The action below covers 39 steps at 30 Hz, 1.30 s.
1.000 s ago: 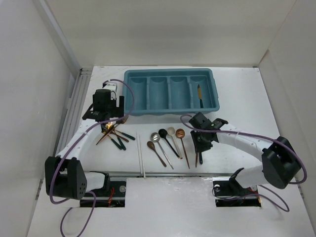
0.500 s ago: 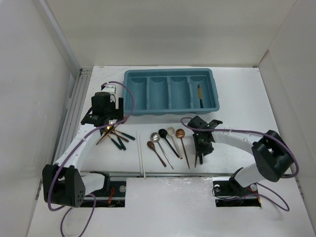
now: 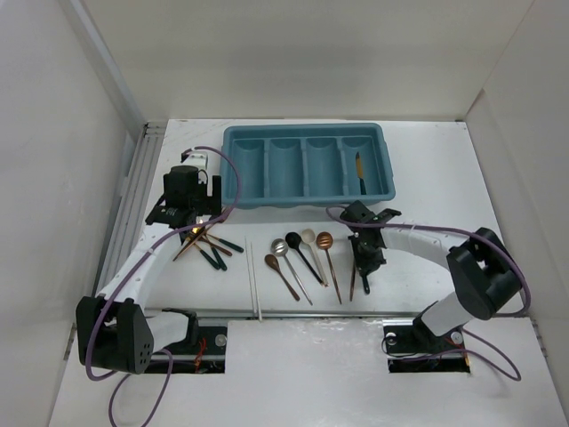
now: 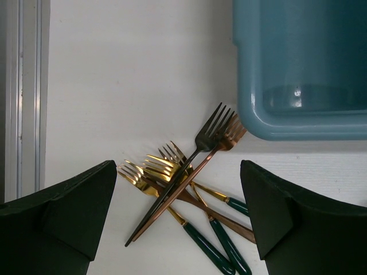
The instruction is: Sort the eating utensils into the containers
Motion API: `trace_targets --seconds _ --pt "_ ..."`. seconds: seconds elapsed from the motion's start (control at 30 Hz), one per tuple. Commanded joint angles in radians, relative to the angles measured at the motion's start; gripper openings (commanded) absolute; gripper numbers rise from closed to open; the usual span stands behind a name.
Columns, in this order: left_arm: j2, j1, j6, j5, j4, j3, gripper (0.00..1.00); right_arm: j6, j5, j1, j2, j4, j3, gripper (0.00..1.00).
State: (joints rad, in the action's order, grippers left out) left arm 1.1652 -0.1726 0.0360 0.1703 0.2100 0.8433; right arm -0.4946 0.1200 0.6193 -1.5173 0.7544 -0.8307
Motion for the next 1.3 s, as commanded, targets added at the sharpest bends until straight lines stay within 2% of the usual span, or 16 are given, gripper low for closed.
trace_targets --seconds 0.0,0.13,0.27,0.4,0.53,0.63,0.67,0.77,0.8,0.93,1.1,1.13,1.2,1.27 --pt "-0.025 -0.001 -0.004 0.014 -0.017 0.004 0.87 0.042 -0.014 -0.026 -0.041 -0.024 -0.025 0.00" --pt "-0.025 -0.001 0.005 0.024 -0.017 0.004 0.88 0.065 0.001 -0.026 0.020 0.006 -0.054 0.00" --pt "-0.025 -0.001 0.005 0.025 -0.017 0.004 0.88 0.105 0.105 0.025 0.137 0.107 -0.165 0.00" --pt "-0.016 0.008 -0.027 0.005 -0.017 0.004 0.88 0.168 0.165 0.063 0.192 0.213 -0.346 0.00" --pt "-0.016 0.008 -0.047 -0.006 0.002 0.004 0.88 0.221 0.211 0.054 0.195 0.182 -0.586 0.00" --pt "-0.007 0.018 -0.047 -0.006 0.012 0.004 0.88 0.295 0.176 -0.025 0.099 0.113 -0.708 0.00" --pt "-0.007 0.018 -0.047 -0.006 0.012 0.004 0.88 0.312 0.156 -0.096 0.062 0.053 -0.775 0.00" --pt "-0.007 0.039 -0.047 0.004 0.032 0.023 0.88 0.373 0.084 -0.203 -0.128 -0.033 -0.901 0.00" --pt "-0.007 0.048 -0.038 0.005 0.046 0.036 0.88 0.387 0.067 -0.222 -0.236 -0.033 -0.935 0.00" --pt "-0.007 0.058 -0.028 0.043 0.058 0.045 0.88 0.432 0.004 -0.288 -0.462 -0.021 -1.064 0.00" --pt "0.002 0.076 -0.037 0.064 0.068 0.045 0.88 0.453 -0.006 -0.337 -0.587 -0.030 -1.131 0.00" --pt "0.011 0.076 -0.038 0.052 0.068 0.045 0.88 0.462 -0.006 -0.346 -0.598 -0.020 -1.153 0.04" --pt "0.011 0.087 -0.038 0.043 0.077 0.045 0.88 0.481 -0.006 -0.346 -0.598 -0.010 -1.163 0.37" --pt "0.021 0.087 -0.038 0.043 0.068 0.045 0.88 0.490 -0.037 -0.346 -0.607 0.029 -1.194 0.57"
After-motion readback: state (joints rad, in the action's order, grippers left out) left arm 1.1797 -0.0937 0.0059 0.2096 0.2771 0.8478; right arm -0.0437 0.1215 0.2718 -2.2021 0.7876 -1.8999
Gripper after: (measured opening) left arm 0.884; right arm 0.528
